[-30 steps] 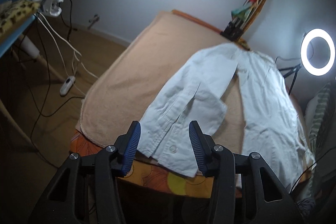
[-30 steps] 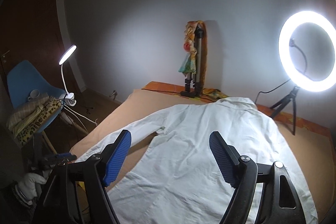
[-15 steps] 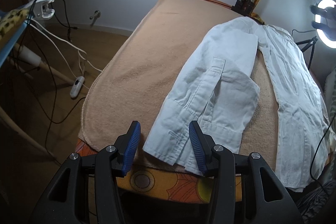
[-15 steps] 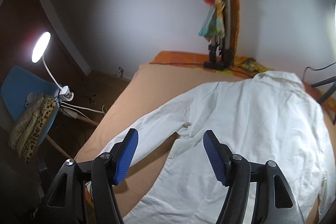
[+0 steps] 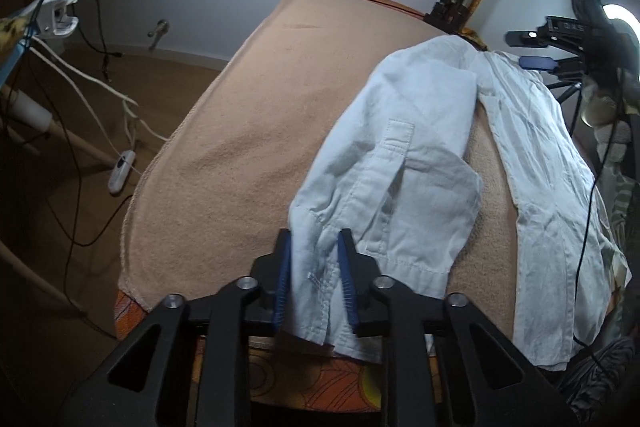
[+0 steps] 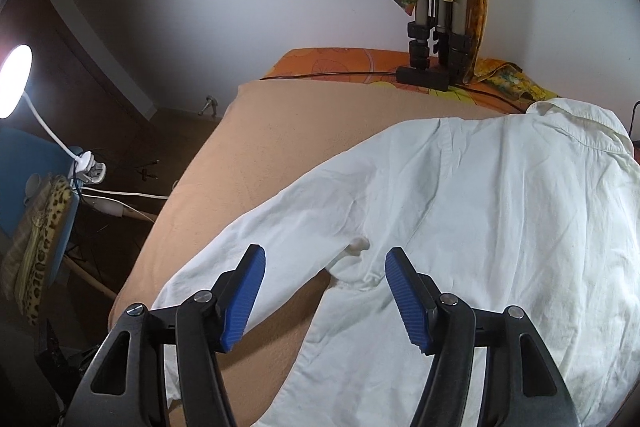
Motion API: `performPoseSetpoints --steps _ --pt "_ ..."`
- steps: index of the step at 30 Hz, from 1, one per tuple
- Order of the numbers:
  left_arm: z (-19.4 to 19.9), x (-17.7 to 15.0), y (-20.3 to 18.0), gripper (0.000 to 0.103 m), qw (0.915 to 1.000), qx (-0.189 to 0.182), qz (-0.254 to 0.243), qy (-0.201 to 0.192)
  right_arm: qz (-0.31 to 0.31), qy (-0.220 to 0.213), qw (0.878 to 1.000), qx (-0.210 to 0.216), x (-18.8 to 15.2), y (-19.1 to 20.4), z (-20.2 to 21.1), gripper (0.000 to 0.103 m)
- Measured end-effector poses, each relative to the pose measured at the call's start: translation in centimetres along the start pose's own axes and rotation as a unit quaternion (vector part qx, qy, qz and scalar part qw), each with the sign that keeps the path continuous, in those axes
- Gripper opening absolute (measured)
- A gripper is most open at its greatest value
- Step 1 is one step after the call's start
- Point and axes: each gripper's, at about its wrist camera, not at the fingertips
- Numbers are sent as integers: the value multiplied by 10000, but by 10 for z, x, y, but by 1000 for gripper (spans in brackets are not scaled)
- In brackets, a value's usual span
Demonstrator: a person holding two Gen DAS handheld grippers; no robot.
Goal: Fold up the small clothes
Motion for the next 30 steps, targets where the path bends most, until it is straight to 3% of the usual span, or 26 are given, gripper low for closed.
performPoseSetpoints --steps 2,8,12,16,23,28,30 --pt "3 -1 -6 6 9998 -83 -166 -88 5 0 10000 -12 4 -2 -3 66" --pt "28 0 -26 4 9955 -671 -444 -491 -33 70 10000 23 20 -9 -13 66" --pt "50 -7 -56 4 9860 -1222 -879 -711 -33 241 9995 193 37 -12 -22 66" --pt "59 -19 -85 4 9743 -1683 -1333 -683 -78 484 9980 395 51 -10 -36 66" --pt "53 -39 -122 4 9629 -1841 -1937 -387 23 736 9964 428 69 7 -51 66" --pt "48 -50 -137 4 9587 -1817 -2172 -273 160 1038 9944 -112 72 7 -66 66" --pt "49 -49 -136 4 9581 -1862 -2163 -251 119 1154 9931 -198 71 4 -74 62"
Point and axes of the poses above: each gripper's, at about its wrist camera, not at the fingertips, and z roughly against the way its jaws point, y to its left, x to its top, and after that the axes turned 8 degrees about y, right-handed
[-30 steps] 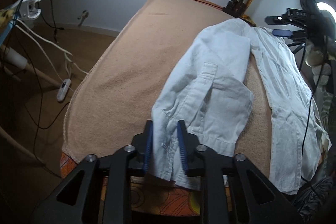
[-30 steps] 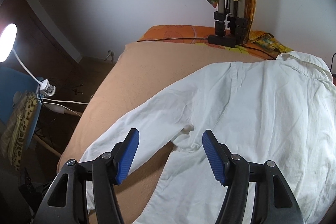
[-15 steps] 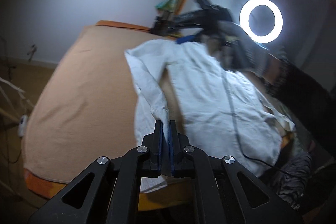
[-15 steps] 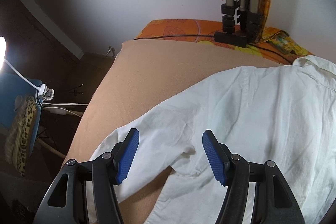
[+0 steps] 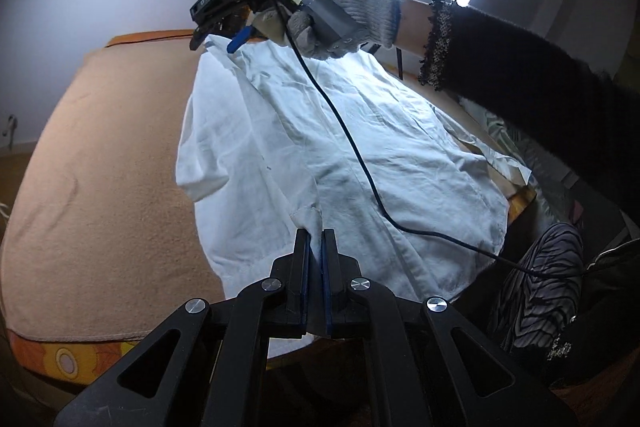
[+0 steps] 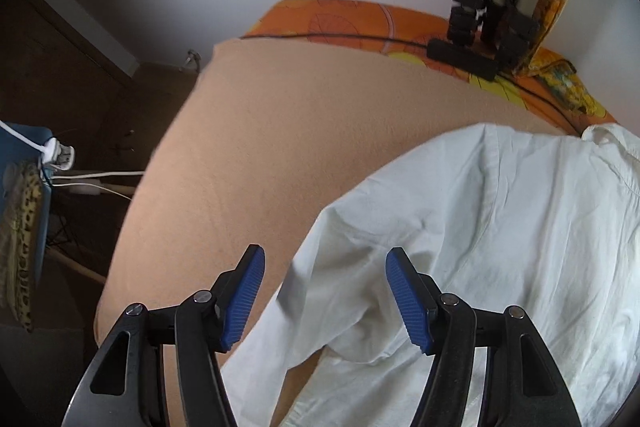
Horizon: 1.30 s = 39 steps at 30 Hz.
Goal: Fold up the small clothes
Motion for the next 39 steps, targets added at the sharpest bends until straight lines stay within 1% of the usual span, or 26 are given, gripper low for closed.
performPoseSetpoints --steps 2,3,4,5,6,8,9,12,16,21,25,27,29,30,31,32,33,35,37,39 --pt "2 0 2 4 10000 -20 -12 -1 -29 78 9999 -92 1 -2 -7 49" --pt "3 1 1 4 10000 -44 -10 -1 -24 118 9998 -125 2 -2 -10 45" --pt "2 1 0 4 10000 -58 -12 6 0 135 9998 -164 1 -3 -11 35" --pt "3 2 0 4 10000 -77 -20 16 37 129 9996 -263 1 -2 -12 21" --pt "3 3 -1 4 9999 -92 -46 23 69 98 9993 -365 1 -2 -11 18" --pt "3 5 -8 4 9998 -77 -177 15 4 -12 9995 -324 -1 -7 -4 3" --pt "4 6 -10 4 9997 -78 -238 10 -64 -79 9996 -267 -3 -12 2 2" --pt "-1 7 -21 4 9991 -66 -424 55 -264 -310 9991 -141 -9 -32 18 1" --pt "-16 2 -39 4 9970 -49 -714 280 -491 -411 9979 -112 -25 -61 30 0" --pt "-27 -2 -58 4 9929 84 -1121 400 -735 -499 9960 62 -47 -92 31 0" --pt "-36 -3 -65 4 9905 132 -1263 521 -934 -489 9944 42 -58 -109 23 0" --pt "-40 -4 -67 4 9894 190 -1315 587 -947 -507 9941 138 -62 -115 20 0" --pt "-43 -6 -69 4 9883 246 -1357 656 -883 -475 9948 202 -63 -116 18 7" --pt "-44 -7 -71 5 9876 280 -1386 683 -833 -446 9954 129 -64 -115 18 12" --pt "-44 -8 -73 7 9870 315 -1412 705 -775 -434 9960 57 -65 -114 18 28" --pt "-43 -9 -74 13 9864 348 -1427 737 -722 -494 9962 -34 -68 -113 23 38" --pt "-42 -11 -76 15 9863 327 -1442 734 -679 -543 9962 -100 -70 -111 27 38" --pt "-32 -15 -76 16 9873 248 -1444 610 -583 -581 9966 -106 -76 -111 38 37" --pt "-23 -16 -69 16 9901 152 -1308 483 -521 -627 9966 -105 -87 -111 53 38" --pt "-14 -16 -58 16 9935 185 -1060 360 -431 -703 9966 -20 -102 -110 71 38"
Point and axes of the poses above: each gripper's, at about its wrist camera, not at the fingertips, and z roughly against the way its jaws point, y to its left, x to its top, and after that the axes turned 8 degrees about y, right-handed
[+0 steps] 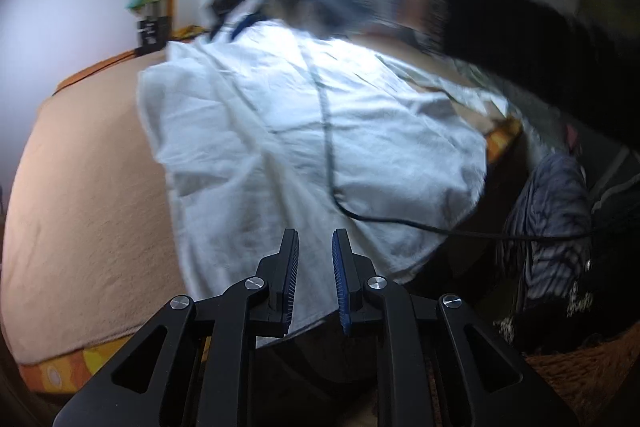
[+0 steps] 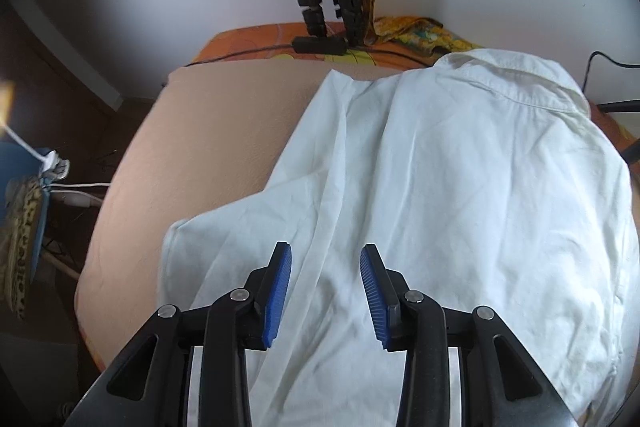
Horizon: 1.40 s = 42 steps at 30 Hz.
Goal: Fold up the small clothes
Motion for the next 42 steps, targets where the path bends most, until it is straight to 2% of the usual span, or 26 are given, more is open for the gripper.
performPoseSetpoints --steps 4,9,10,12,13,19,22,24,28,30,35,37,39,42 --pt "8 -7 30 16 9974 51 719 -78 165 -132 9996 168 -30 5 40 38" --pt "3 -9 44 16 9937 170 1108 -21 429 -411 9978 306 -81 17 88 39" --pt "2 -8 45 19 9928 203 1182 -11 449 -456 9974 344 -89 16 95 39" --pt "1 -8 52 41 9900 222 1395 -32 446 -557 9966 418 -109 17 106 39" --pt "0 -8 55 44 9884 236 1499 -48 428 -585 9964 446 -114 17 108 40" --pt "-7 -10 71 44 9790 315 2016 -53 528 -809 9941 483 -150 29 105 42" --pt "-12 -12 81 44 9739 228 2259 -80 493 -897 9921 732 -159 35 95 48" --pt "-14 -14 85 44 9705 98 2406 -127 469 -868 9909 911 -160 41 84 50" --pt "-22 -15 81 44 9708 120 2397 -54 383 -684 9910 1084 -154 59 57 53" --pt "-28 -14 78 44 9721 125 2343 17 389 -575 9919 1063 -147 72 44 55" --pt "-33 -14 72 39 9734 248 2276 106 444 -324 9937 976 -120 103 19 68" --pt "-34 -14 72 32 9731 184 2292 112 405 -214 9946 936 -106 112 8 68" --pt "-35 -15 75 17 9715 30 2369 116 398 -160 9960 783 -92 121 -3 68" --pt "-35 -15 72 9 9737 -51 2274 88 399 -119 9983 396 -73 132 -20 68"
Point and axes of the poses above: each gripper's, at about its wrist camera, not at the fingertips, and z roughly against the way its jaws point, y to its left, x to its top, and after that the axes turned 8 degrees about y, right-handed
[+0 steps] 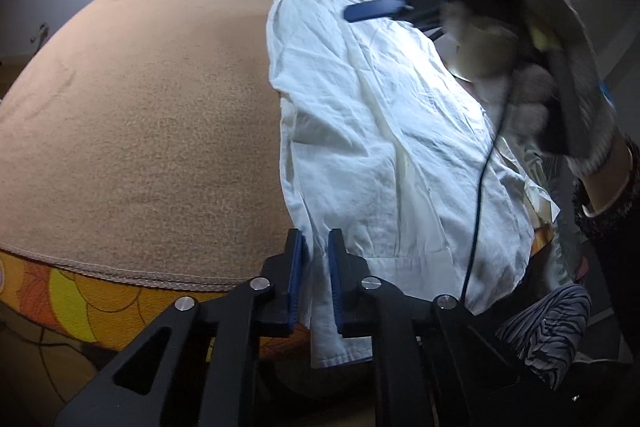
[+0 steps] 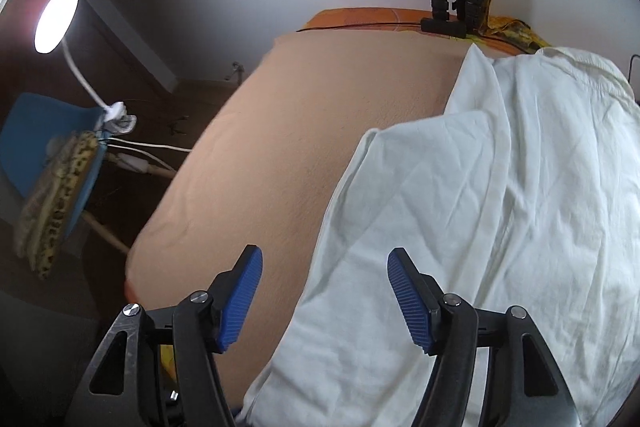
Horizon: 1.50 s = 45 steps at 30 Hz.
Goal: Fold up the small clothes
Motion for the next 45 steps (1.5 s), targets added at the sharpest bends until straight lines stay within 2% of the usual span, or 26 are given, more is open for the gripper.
performPoseSetpoints --steps 7,18,21,23,24,26,27,28,31,32,33,35,39,45 --pt "5 -1 -6 5 9997 -51 -172 -137 -92 229 9977 -630 28 2 -41 68" --pt "4 -2 -9 4 9996 -28 -269 -117 141 428 9867 -1564 45 15 -77 67" --pt "3 -2 -6 6 9998 -20 -161 -81 66 412 9846 -1700 49 12 -76 53" --pt "3 -2 -5 7 9999 -4 -136 -58 51 417 9838 -1743 50 10 -74 40" --pt "2 -2 -5 7 9999 32 -123 -29 35 419 9836 -1754 50 8 -73 37" --pt "1 -3 -6 13 9999 6 -124 27 -9 401 9839 -1743 48 6 -69 26" --pt "0 -3 -6 25 9999 13 -128 60 -4 398 9839 -1741 49 4 -69 24" --pt "-1 -4 -6 30 9999 57 -115 84 15 394 9840 -1736 49 3 -68 20" --pt "-1 -6 -6 31 9999 16 -96 34 29 384 9851 -1679 50 -1 -66 12" --pt "-2 -7 -7 31 9999 29 -132 23 11 376 9860 -1625 51 -3 -66 11" --pt "-2 -7 -8 25 9998 77 -175 3 -12 365 9868 -1576 51 -4 -65 10" --pt "-5 -7 -10 7 9994 205 -277 47 -45 355 9882 -1488 53 -8 -65 7" --pt "2 -7 -15 5 9991 143 -398 -79 -152 261 9932 -1126 55 -16 -56 2" --pt "14 -7 -36 5 9968 45 -723 -329 -371 -225 9986 -301 43 -45 -22 1"
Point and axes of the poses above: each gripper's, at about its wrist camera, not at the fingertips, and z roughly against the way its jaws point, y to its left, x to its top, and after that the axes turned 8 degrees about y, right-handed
